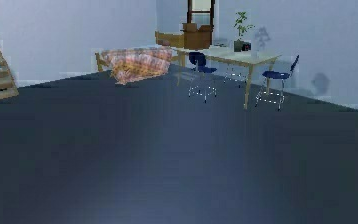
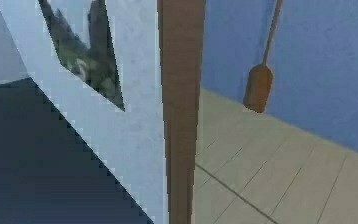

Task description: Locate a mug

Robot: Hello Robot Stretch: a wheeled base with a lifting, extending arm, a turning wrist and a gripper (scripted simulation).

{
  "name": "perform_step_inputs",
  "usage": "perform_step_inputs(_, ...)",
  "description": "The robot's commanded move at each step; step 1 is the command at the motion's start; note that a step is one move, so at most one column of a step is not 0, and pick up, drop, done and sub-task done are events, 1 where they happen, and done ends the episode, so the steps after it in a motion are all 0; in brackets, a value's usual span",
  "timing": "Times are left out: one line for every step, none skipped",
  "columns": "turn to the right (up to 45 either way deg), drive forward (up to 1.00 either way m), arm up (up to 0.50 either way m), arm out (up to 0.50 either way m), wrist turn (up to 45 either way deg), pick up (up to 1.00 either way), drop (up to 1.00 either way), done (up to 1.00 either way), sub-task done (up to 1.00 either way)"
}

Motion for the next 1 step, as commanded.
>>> perform_step_inputs(27.0,0.0,0.0,0.0,0.0,0.0,0.0,0.0,0.0)
